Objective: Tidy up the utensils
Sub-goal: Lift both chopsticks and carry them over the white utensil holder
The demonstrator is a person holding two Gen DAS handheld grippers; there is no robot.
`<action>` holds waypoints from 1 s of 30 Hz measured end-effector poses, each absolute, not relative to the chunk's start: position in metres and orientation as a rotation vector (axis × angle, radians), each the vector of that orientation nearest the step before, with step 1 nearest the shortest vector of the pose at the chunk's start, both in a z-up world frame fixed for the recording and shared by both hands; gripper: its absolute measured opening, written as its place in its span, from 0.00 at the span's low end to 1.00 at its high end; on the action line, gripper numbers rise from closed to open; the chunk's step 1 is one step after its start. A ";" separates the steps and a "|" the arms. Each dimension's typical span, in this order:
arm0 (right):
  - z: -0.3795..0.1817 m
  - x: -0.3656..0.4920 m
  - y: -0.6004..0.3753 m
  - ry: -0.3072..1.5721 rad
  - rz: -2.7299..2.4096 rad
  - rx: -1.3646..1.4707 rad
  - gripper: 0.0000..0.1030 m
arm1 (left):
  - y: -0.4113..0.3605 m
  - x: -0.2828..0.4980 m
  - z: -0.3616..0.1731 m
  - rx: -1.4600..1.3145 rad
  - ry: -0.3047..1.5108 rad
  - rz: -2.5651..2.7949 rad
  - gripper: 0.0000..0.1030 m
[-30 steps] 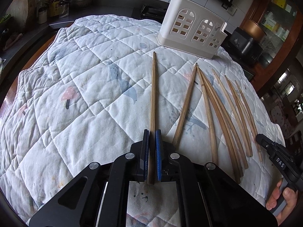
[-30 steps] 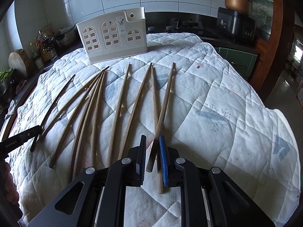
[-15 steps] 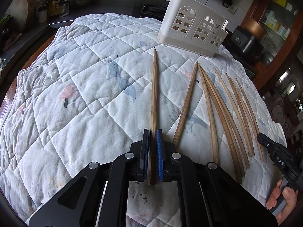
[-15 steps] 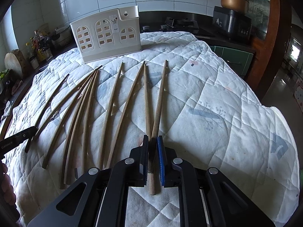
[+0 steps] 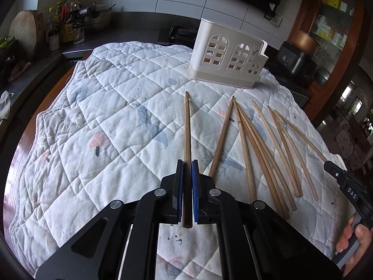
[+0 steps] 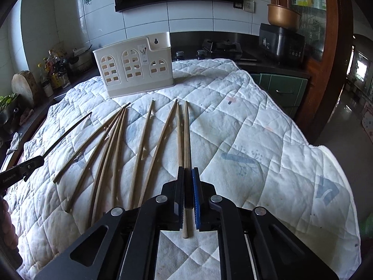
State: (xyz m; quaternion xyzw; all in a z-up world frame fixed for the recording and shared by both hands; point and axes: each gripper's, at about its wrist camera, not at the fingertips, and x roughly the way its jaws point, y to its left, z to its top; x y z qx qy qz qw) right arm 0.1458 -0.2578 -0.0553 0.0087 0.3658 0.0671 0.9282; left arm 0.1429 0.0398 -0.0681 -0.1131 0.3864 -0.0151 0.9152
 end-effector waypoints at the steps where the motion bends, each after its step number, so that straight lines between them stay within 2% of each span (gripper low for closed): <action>1: -0.051 0.143 -0.258 0.734 0.139 0.011 0.07 | 0.040 0.141 -0.063 -0.227 0.782 -0.030 0.05; 13: 0.041 0.158 -0.259 0.561 0.234 -0.093 0.06 | 0.040 0.144 0.003 -0.150 0.670 -0.121 0.05; 24: 0.142 0.247 -0.254 0.567 0.383 -0.079 0.06 | 0.033 0.188 0.069 -0.058 0.620 -0.185 0.05; 30: 0.180 0.304 -0.232 0.520 0.371 -0.072 0.06 | 0.026 0.224 0.125 -0.028 0.543 -0.193 0.05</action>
